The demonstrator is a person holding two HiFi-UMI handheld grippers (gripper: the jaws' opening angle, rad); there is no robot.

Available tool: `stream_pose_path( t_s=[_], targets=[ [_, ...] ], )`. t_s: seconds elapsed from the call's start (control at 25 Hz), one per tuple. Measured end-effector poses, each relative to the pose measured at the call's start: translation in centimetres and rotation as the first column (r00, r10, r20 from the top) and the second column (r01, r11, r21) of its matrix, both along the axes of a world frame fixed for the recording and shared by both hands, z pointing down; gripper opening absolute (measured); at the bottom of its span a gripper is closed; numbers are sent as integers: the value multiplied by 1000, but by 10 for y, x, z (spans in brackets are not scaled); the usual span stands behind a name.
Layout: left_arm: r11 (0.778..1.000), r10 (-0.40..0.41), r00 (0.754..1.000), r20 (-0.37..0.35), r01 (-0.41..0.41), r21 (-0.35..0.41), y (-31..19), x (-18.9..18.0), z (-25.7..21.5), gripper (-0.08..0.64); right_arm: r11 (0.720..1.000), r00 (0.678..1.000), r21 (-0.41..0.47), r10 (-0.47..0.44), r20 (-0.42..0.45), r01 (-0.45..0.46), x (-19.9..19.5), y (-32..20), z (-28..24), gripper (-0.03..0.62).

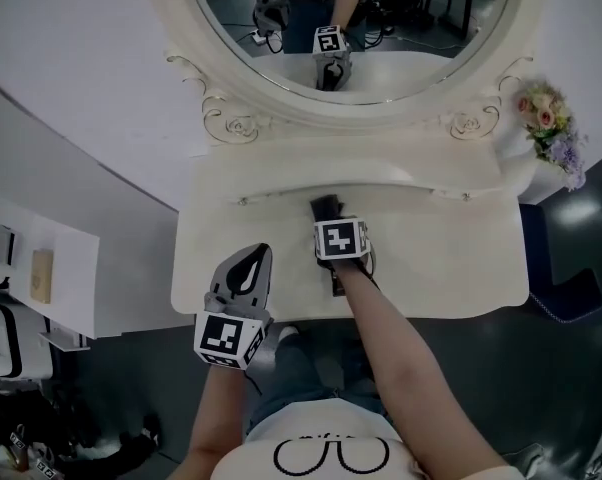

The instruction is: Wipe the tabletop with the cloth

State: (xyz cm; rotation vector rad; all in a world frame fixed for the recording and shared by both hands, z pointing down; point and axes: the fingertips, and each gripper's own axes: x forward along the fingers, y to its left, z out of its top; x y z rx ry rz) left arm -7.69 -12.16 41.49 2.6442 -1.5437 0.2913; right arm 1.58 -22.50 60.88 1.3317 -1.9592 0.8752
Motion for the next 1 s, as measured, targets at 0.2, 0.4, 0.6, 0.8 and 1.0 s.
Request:
stream_pose_path(
  t_s=[0.2, 0.4, 0.6, 0.8, 1.0],
  targets=[
    [1000, 15, 1000, 3, -15, 9, 0, 20, -3, 2, 1000, 1000, 4, 9, -17, -9, 31, 1, 2, 94],
    [999, 25, 1000, -3, -25, 20, 2, 41, -5, 2, 1000, 999, 17, 13, -29, -12, 62, 5, -2, 94],
    [999, 34, 999, -13, -33, 28, 7, 64, -5, 2, 999, 998, 18, 31, -49, -30, 101, 12, -1, 94],
    [998, 53, 998, -16, -52, 29, 12, 91, -4, 2, 999, 995, 7, 53, -88, -52, 151, 16, 5, 94],
    [997, 70, 997, -14, -69, 27, 17, 114, -3, 2, 996, 991, 23, 90, -100, -88, 196, 16, -2, 94]
  ],
)
